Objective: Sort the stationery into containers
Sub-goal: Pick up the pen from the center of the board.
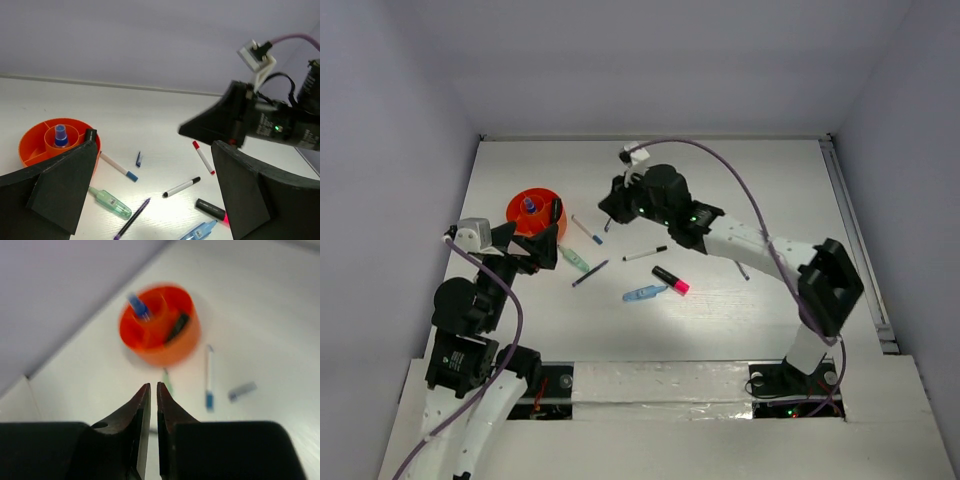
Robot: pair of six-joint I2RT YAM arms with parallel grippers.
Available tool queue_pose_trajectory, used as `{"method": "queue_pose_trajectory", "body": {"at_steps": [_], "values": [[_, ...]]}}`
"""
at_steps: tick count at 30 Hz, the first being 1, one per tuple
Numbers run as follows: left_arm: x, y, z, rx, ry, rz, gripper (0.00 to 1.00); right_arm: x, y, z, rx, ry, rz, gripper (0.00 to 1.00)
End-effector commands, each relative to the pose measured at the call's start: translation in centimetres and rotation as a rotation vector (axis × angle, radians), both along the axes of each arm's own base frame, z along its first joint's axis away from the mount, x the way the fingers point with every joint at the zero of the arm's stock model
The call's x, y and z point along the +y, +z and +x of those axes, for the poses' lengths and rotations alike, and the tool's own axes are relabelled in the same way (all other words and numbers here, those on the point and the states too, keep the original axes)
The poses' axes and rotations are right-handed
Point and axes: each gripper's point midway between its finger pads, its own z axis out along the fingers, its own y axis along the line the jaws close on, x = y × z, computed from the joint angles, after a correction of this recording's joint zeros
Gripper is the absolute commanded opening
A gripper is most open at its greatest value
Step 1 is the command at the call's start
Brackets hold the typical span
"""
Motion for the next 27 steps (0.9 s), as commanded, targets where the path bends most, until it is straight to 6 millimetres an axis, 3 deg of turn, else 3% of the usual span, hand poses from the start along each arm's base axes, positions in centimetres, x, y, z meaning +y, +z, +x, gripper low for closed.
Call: {"method": "queue_pose_trajectory", "body": {"at_steps": [1,6,10,16,21,27], "values": [[-0.6,0.5,0.4,-0.028,-0.029,0.005,0.97,-8.1,-9.1,-3.3,0.198,-0.073,-0.368,0.18],[-0.5,0.6,0.4,-0.031,-0.025,0.004,0.98,-13.2,-13.0,-7.0,0.34,-0.069,-0.572,0.43],[-0.6,0.5,0.4,-0.029,-0.029,0.004,0.98,-15.3,-15.5,-6.8,0.386,-0.105,-0.714,0.55],[-0.3,0.4,0.2,-0.029,-0.022,0.003,0.98,-15.8,-17.9,-6.3,0.423,-0.091,-0.84,0.6],[-0.4,0.5,0.2,-0.03,-0.026,0.003,0.98,-15.1,-20.4,-6.4,0.467,-0.036,-0.885,0.6],[-0.9,0.4,0.2,-0.027,-0.051,0.003,0.98,-14.4,-21.2,-5.2,0.461,-0.033,-0.928,0.6]]}}
